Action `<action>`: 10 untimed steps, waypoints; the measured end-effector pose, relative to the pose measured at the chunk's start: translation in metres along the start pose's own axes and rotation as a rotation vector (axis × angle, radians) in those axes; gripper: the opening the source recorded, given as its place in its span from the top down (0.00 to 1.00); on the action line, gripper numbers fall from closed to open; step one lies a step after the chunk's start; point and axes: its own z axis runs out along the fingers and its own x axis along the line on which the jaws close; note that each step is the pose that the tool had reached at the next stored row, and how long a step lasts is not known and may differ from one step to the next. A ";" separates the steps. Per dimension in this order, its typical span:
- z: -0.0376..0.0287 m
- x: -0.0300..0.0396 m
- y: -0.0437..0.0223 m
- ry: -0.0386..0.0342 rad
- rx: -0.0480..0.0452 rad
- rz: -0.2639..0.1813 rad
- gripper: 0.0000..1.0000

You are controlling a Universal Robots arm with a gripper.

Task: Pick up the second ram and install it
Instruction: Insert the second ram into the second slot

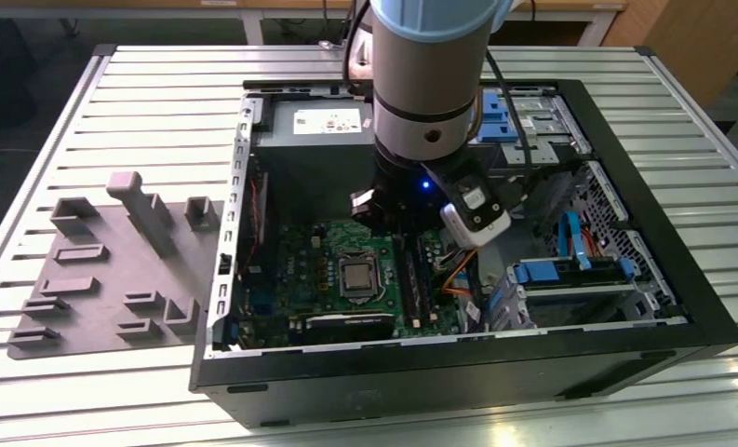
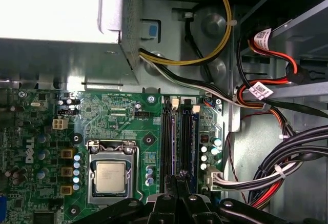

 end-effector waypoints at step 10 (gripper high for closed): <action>0.0036 0.0002 -0.0001 0.0001 0.0003 0.001 0.88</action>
